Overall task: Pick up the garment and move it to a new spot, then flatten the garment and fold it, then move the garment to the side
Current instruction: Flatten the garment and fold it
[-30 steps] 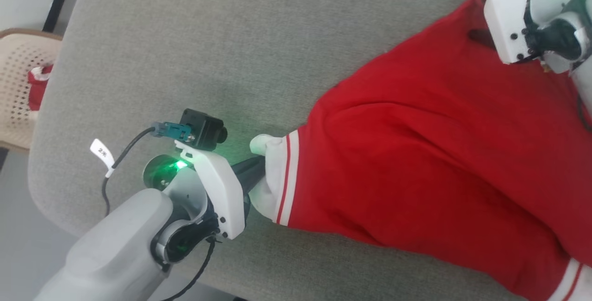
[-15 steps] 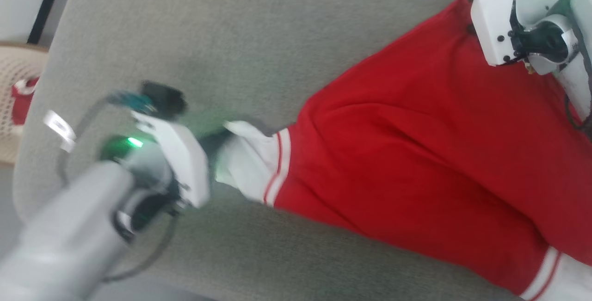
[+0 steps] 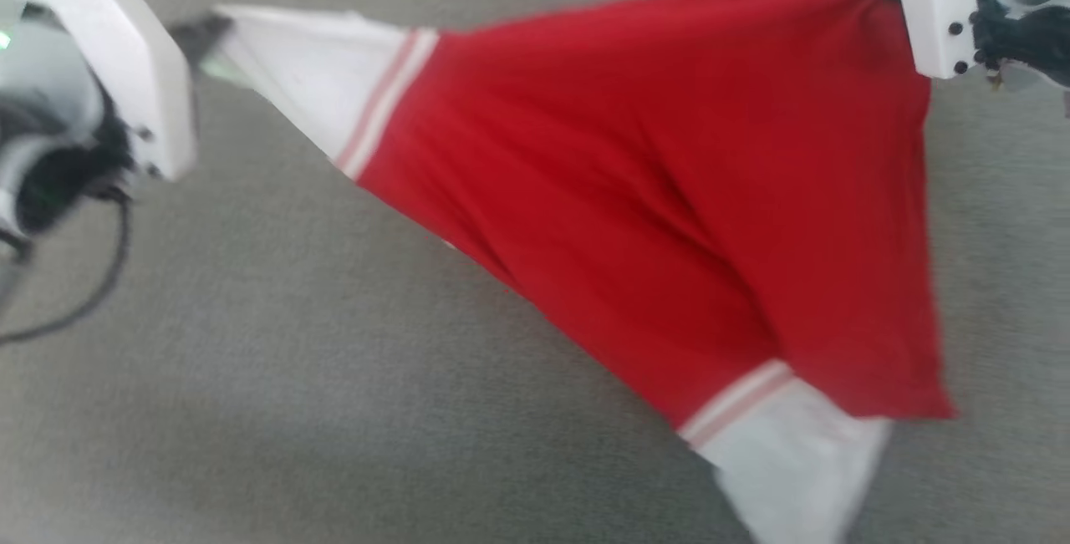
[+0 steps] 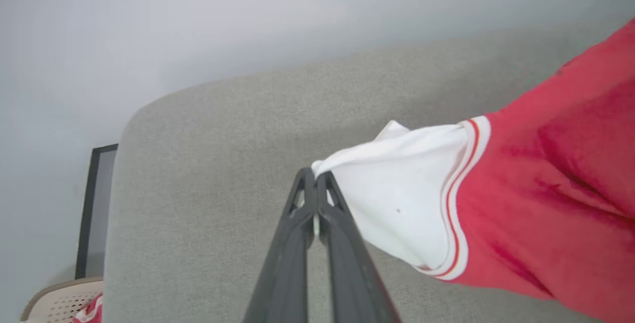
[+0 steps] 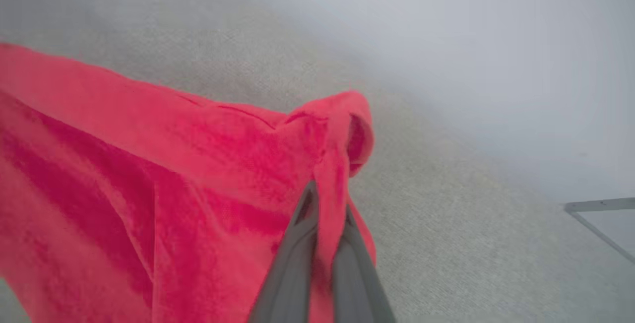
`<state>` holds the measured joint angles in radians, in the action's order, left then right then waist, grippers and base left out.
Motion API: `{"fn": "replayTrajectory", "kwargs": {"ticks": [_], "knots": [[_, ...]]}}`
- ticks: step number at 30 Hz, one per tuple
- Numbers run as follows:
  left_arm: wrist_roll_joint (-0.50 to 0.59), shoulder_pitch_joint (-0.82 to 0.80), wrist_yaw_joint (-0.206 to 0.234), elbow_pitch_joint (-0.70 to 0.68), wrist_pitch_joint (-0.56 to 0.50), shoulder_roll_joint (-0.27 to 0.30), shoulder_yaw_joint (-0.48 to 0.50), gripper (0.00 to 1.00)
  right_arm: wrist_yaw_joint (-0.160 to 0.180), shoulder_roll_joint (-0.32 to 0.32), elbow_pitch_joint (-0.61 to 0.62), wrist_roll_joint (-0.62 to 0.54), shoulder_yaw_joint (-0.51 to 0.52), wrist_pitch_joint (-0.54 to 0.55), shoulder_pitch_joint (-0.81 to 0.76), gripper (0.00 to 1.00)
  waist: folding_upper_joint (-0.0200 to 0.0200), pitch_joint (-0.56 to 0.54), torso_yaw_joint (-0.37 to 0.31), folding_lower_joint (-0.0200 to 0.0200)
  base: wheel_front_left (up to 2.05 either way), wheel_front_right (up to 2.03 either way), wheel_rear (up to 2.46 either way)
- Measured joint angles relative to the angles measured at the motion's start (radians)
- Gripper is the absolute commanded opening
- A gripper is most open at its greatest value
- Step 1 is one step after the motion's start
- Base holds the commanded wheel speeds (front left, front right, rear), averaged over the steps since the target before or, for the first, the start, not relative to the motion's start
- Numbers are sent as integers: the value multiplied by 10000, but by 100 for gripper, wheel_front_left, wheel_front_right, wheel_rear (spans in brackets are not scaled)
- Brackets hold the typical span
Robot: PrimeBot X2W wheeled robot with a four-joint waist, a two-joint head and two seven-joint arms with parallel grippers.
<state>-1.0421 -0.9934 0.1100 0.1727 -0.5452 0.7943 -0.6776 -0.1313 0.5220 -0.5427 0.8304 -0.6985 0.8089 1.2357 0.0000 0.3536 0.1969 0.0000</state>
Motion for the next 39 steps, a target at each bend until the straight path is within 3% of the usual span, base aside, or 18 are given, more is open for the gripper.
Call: {"fn": "replayTrajectory", "kwargs": {"ticks": [9, 21, 26, 32, 39], "knots": [[372, -1580, -134, 529, -1104, 362, -12, 0, 0, 483, 1530, 215, 556, -29, -427, 0, 0, -1038, -891, 0, 0, 0, 0], [1137, -3215, -500, 1852, -1058, -130, -215, 0, 0, 113, 2056, -527, 1557, -119, -673, 0, 1, -1505, -1540, 0, 0, 0, 0], [1887, -4187, -813, 2828, 79, -704, -305, 0, 0, -368, 1570, -1342, 1977, -1062, -229, 0, 0, -1162, -1647, 0, 0, 0, 0], [2830, -5725, -976, 4314, 1889, -1398, -272, 0, 0, -1177, 165, -2665, 2337, -2686, 895, 0, 0, -431, -1757, 0, 0, 0, 0], [4023, -7897, -1055, 6009, 4905, -1994, -132, 0, -2, -1929, -1716, -4746, 3193, -6107, 2548, 0, 0, 560, -1857, -1, 0, 0, 0]]}}
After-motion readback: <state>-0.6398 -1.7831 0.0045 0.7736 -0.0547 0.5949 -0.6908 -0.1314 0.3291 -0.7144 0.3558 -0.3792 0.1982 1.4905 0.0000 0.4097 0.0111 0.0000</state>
